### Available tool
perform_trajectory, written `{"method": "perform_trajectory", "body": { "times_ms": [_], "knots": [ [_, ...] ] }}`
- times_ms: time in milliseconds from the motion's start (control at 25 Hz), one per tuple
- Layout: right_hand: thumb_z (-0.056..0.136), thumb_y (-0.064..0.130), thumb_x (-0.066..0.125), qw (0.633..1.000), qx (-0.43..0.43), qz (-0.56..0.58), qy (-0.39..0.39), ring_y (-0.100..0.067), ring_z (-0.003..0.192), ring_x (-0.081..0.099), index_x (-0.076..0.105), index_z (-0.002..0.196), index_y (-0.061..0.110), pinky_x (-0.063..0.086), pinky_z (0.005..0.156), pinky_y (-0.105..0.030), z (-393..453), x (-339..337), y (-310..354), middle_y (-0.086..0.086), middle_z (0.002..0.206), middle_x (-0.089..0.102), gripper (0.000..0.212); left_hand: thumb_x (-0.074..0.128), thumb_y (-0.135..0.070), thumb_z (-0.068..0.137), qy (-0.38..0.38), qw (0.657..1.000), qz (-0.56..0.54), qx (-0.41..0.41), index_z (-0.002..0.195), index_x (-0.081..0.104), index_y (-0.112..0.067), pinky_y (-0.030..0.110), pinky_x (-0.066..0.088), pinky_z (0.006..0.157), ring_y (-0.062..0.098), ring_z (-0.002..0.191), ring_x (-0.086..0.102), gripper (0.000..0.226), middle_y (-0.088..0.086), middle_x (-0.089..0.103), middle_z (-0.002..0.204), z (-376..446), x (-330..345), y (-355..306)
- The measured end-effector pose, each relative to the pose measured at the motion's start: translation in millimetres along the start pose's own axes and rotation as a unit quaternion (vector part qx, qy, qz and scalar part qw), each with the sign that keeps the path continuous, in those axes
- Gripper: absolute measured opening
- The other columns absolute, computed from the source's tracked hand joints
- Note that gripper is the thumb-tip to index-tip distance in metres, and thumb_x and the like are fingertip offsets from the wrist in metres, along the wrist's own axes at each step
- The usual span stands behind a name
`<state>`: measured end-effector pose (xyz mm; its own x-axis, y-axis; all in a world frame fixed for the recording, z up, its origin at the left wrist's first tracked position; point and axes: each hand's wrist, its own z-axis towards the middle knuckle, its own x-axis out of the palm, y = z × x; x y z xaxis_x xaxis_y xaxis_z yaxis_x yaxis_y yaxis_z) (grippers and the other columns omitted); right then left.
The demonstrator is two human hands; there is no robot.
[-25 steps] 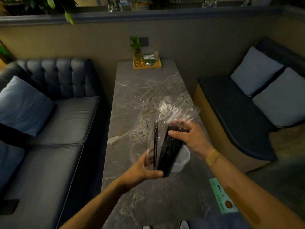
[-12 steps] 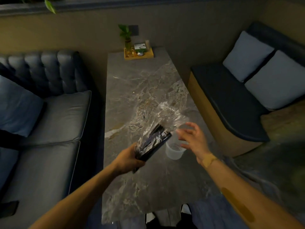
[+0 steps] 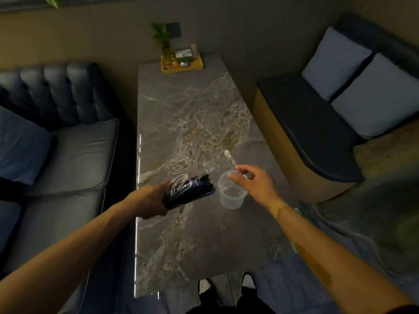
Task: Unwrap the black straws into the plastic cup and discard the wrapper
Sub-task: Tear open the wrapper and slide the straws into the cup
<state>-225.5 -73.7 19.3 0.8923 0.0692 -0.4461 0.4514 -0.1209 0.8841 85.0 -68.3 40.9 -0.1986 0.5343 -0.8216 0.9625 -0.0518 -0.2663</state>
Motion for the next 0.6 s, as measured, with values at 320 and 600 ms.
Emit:
{"method": "perform_trajectory", "body": {
  "times_ms": [320, 600],
  "knots": [
    [0.081, 0.023, 0.074, 0.995, 0.067, 0.066, -0.019, -0.018, 0.079, 0.063, 0.072, 0.089, 0.015, 0.054, 0.078, -0.039, 32, -9, -25, -0.003, 0.084, 0.071, 0.012, 0.076, -0.024, 0.063, 0.002, 0.989, 0.149, 0.004, 0.116, 0.051, -0.023, 0.031, 0.048, 0.061, 0.025, 0.084, 0.066, 0.058, 0.006, 0.071, 0.102, 22, -22, -48],
    [0.081, 0.015, 0.072, 0.992, 0.09, 0.08, -0.04, -0.018, 0.068, 0.063, 0.065, 0.077, 0.027, 0.053, 0.068, -0.037, 22, -14, -51, 0.001, 0.074, 0.069, 0.015, 0.075, -0.022, 0.065, 0.02, 0.989, 0.147, 0.012, 0.118, 0.052, -0.023, 0.031, 0.05, 0.065, 0.024, 0.079, 0.062, 0.058, 0.007, 0.071, 0.103, 38, -14, -62]
  ]
}}
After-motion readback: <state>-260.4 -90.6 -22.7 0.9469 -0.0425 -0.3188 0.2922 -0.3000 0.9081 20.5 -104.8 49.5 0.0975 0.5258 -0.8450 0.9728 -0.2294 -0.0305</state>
